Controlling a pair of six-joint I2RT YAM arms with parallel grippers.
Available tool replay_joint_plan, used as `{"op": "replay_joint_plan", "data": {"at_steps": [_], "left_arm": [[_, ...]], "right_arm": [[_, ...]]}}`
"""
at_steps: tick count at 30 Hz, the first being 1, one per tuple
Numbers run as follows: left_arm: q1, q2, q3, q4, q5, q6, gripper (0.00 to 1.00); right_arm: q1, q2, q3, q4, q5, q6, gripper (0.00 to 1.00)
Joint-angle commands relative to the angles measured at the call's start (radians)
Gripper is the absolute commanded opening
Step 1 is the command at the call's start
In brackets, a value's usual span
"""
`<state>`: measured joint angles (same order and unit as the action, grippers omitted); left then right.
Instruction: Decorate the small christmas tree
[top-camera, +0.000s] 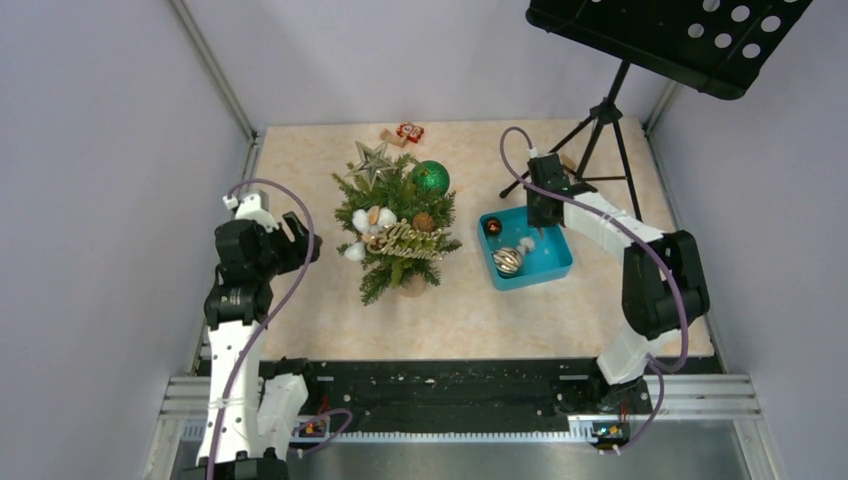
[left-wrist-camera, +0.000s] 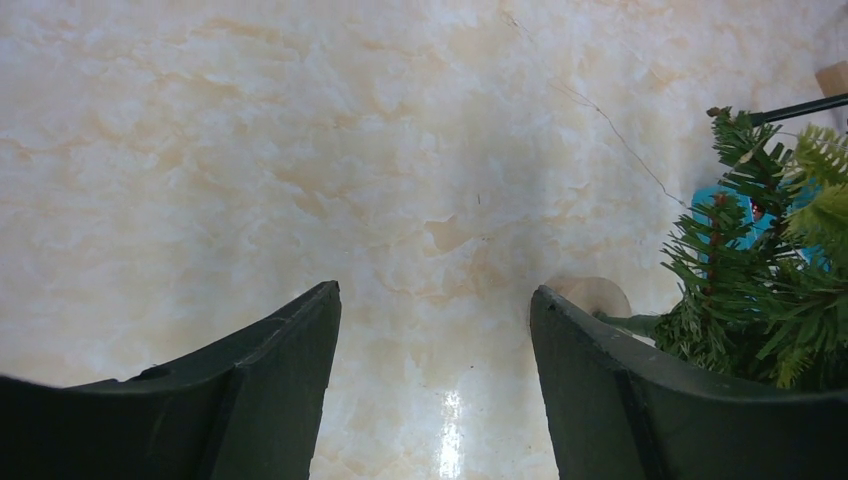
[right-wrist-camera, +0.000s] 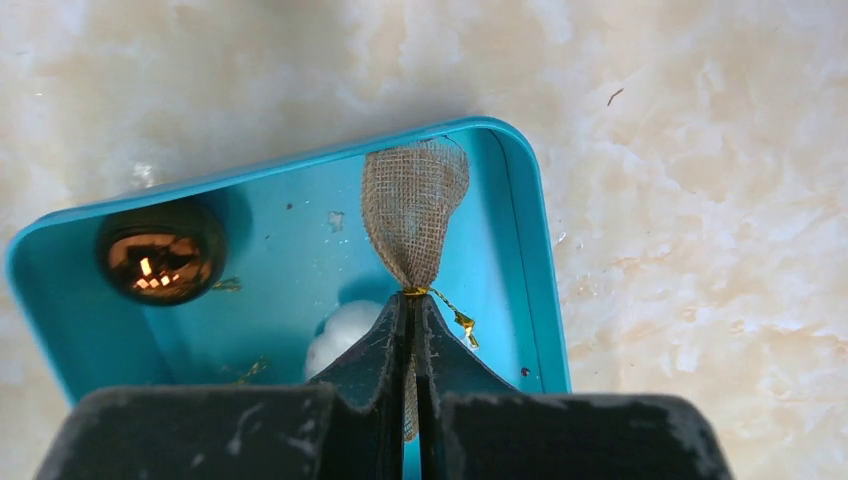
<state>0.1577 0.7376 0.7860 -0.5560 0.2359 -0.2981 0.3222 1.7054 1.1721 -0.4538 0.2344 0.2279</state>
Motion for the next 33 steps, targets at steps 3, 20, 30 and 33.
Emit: {"op": "replay_joint_plan", "data": {"at_steps": [3, 20, 30, 33], "left_arm": [[0.006, -0.018, 0.061, 0.06, 0.053, 0.02, 0.74], [0.006, -0.071, 0.239, 0.107, 0.378, 0.137, 0.72], [-0.003, -0.011, 0.46, 0.234, 0.751, 0.045, 0.7], [-0.031, 0.021, 0.516, 0.225, 0.844, 0.007, 0.7]], "right_arm": [[-0.006, -0.133, 0.024, -0.008, -0.105, -0.058, 0.0], [-0.005, -0.389, 0.261, -0.152, -0.654, -0.188, 0.0], [0.148, -0.412, 0.633, -0.202, -1.075, -0.16, 0.0], [0.257, -0.388, 0.697, -0.196, -1.116, -0.174, 0.0]]}}
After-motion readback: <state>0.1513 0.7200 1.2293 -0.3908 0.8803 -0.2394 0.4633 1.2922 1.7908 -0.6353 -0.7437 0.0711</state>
